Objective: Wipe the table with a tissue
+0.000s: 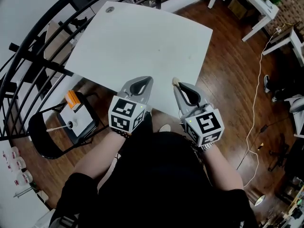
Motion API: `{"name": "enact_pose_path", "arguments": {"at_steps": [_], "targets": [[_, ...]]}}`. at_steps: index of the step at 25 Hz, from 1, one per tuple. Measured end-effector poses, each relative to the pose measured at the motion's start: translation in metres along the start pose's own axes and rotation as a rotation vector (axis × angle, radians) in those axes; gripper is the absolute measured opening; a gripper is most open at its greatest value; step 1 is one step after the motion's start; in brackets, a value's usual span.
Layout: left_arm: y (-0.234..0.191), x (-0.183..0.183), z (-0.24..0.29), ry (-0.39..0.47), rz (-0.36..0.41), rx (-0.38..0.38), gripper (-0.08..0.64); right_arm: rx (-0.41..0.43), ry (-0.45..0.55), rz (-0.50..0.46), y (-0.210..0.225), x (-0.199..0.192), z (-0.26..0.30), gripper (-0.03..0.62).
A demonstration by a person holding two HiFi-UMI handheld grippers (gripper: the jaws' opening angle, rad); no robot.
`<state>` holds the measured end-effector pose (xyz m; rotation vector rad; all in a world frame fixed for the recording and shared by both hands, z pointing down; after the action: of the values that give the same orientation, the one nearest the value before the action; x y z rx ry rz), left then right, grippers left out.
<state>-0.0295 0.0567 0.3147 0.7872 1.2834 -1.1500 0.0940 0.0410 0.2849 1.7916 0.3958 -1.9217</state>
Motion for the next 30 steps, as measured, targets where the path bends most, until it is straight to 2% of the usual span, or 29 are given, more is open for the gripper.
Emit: {"name": "enact_pose_path", "arguments": {"at_steps": [10, 30], "targets": [[-0.046, -0.013, 0.041, -0.055, -0.045, -0.042, 0.009, -0.018, -0.075, 0.016, 0.021, -0.019, 0.062, 0.028], [-0.107, -0.055, 0.105, -0.182, -0.129, -0.103, 0.009, -0.065, -0.259, 0.087, 0.068, -0.088, 0.160, 0.028]]}}
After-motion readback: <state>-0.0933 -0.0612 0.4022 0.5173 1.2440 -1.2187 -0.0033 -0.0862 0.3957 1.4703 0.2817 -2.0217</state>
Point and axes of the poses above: the fingertips, and each gripper's own axes: z forward along the fingers, y to its right, x out of its top, the point moved 4 cm from there along -z, backward along the fingers, and after that the axes turned 14 degrees about y, right-handed, at the moved point
